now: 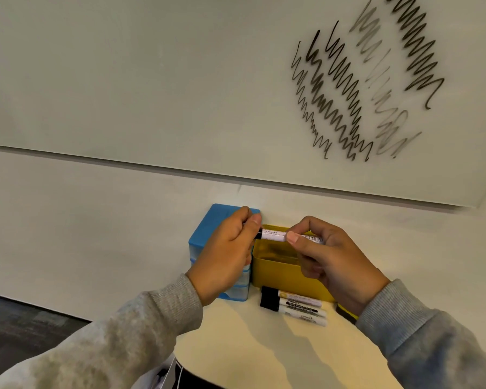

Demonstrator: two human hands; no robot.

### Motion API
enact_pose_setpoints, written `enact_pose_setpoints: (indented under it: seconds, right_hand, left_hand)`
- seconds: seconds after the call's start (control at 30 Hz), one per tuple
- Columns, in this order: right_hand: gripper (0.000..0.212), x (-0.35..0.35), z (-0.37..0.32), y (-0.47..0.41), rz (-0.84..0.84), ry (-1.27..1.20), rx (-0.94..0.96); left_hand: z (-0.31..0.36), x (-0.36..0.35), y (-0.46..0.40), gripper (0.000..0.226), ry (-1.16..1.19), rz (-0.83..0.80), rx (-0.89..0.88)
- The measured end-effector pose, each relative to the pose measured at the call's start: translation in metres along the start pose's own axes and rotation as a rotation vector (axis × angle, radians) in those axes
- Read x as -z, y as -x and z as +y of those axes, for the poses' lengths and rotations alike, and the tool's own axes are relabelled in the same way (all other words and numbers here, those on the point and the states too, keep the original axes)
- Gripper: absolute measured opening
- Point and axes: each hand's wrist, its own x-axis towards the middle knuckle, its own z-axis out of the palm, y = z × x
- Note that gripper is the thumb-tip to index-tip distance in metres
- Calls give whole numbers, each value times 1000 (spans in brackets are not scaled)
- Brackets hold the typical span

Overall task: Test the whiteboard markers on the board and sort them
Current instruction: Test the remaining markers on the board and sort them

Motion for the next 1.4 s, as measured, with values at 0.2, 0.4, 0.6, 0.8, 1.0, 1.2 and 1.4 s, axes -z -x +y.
enact_pose_setpoints:
  seconds: [0.2, 0.4, 0.6, 0.8, 1.0, 1.2, 1.4]
  right_hand:
    - [11, 12, 19, 2, -48, 15, -132]
    - [10, 30, 87, 33, -98, 562, -129]
    - [17, 37, 134, 42, -77, 1105, -8]
    - [28, 45, 156, 49, -151, 1370, 226]
    - [32, 45, 165, 45, -81, 1480, 248]
    - [11, 28, 144, 14, -39, 1440, 223]
    - [6, 35, 100, -29, 59, 1211, 295]
  left_hand:
    - [-28, -10, 10, 28, -49, -37, 31]
    - [-80, -15, 23, 10, -395, -274, 23]
    - [-123, -10, 41, 19, -869, -428, -1]
    - [-133, -11, 55, 40, -1086, -503, -122]
    - [-132, -21, 61, 42, -1195, -543, -168]
    - [-148, -25, 69, 52, -1139, -475, -144]
    - [-155, -23, 66, 43, -1066, -370, -160]
